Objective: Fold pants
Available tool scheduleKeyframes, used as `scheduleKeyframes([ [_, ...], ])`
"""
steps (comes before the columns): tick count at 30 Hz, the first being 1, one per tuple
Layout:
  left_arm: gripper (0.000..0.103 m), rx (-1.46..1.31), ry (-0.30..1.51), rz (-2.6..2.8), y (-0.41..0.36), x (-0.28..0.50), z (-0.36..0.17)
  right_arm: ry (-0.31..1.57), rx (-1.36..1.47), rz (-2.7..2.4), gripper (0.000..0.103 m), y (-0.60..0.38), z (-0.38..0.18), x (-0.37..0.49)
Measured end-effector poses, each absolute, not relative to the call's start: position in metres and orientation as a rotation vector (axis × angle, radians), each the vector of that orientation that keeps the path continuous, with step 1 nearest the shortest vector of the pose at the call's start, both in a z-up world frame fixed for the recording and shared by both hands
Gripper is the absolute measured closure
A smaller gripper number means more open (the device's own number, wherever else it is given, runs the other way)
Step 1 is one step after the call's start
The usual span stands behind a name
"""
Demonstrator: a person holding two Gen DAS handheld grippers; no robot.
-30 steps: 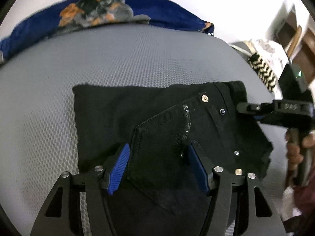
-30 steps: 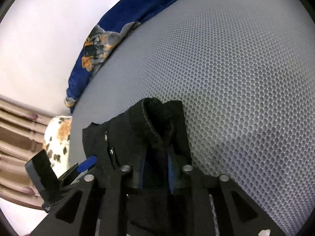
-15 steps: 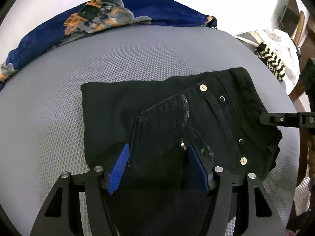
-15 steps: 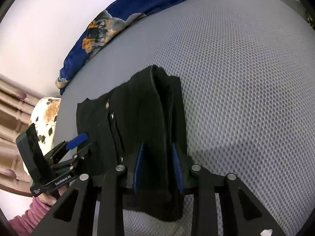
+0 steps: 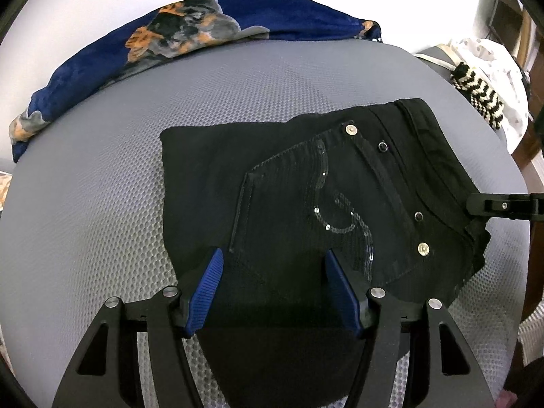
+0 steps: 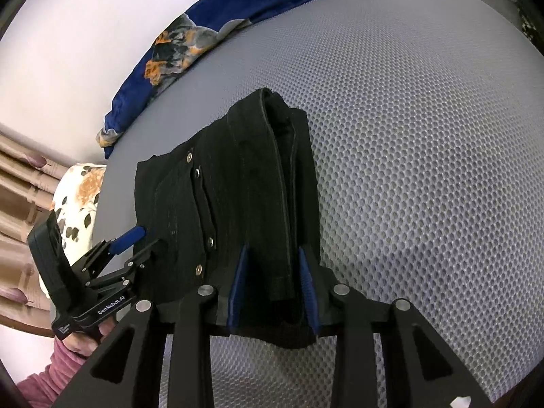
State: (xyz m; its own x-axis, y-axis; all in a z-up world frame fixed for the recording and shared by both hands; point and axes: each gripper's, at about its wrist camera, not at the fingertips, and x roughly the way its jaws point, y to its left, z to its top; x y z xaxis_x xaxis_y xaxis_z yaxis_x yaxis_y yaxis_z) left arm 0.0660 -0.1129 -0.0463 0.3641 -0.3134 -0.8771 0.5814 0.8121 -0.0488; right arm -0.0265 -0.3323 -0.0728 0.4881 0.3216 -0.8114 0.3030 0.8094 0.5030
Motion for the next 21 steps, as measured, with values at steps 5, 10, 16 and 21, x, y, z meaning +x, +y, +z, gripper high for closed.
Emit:
scheduleKeyframes([
  [5, 0.04, 0.299, 1.054, -0.571, -0.109, 0.059, -0.046, 1.079, 0.648, 0.01, 0.071, -0.324, -0.073, -0.035],
  [10, 0.04, 0.288, 1.058, -0.562, -0.1, 0.054, -0.044, 1.069, 0.6, 0.0, 0.085, -0.314, -0.066, -0.038],
  [16, 0.04, 0.283, 1.068, -0.571, -0.087, 0.044, -0.042, 1.064, 0.571, -0.056, 0.089, -0.309, -0.056, -0.045],
  [21, 0.04, 0.301, 1.091, -0.579, -0.08, 0.036, -0.05, 1.066, 0.551, -0.066, 0.089, -0.3, -0.05, -0.053],
])
